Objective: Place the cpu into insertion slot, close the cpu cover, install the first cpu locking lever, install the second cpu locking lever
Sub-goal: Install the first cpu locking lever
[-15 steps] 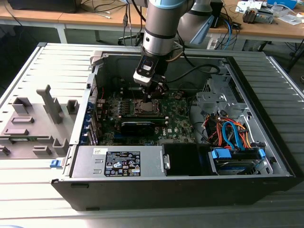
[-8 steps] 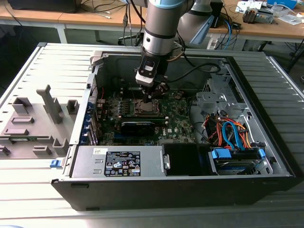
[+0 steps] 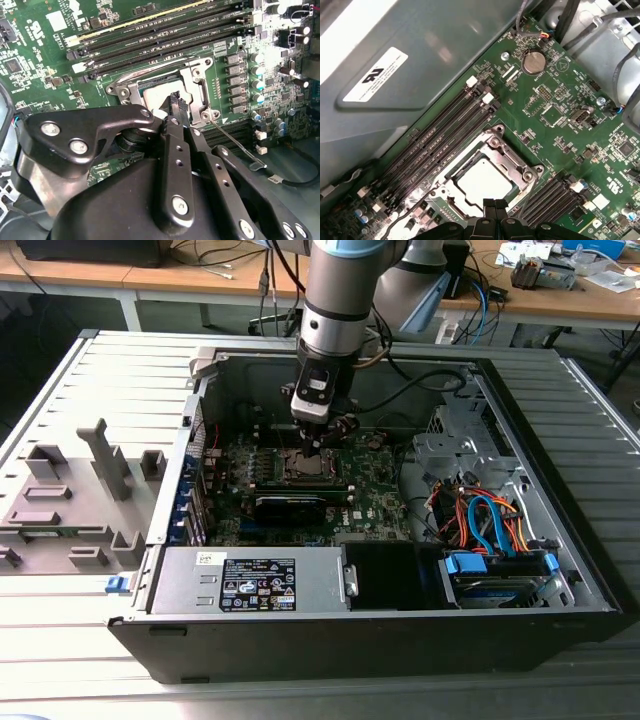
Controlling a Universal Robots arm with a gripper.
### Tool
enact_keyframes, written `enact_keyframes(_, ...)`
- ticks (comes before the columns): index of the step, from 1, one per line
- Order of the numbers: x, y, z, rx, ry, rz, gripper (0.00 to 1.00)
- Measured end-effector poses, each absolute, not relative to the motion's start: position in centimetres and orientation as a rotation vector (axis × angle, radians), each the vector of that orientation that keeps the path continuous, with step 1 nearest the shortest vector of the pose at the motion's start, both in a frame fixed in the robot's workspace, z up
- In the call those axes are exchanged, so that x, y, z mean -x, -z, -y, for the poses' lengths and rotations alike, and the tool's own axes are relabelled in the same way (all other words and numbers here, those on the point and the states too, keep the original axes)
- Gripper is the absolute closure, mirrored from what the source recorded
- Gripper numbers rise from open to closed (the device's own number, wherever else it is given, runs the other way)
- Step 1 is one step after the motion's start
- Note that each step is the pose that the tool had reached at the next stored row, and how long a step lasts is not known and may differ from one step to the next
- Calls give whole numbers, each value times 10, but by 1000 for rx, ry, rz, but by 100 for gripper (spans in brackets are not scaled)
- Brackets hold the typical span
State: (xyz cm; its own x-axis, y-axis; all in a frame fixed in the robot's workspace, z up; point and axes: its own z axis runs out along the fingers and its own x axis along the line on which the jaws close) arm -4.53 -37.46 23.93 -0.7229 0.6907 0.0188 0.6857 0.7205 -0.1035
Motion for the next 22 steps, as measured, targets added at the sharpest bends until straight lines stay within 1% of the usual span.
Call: enact_keyframes(22,45,-239,375,865,-146,2968,89)
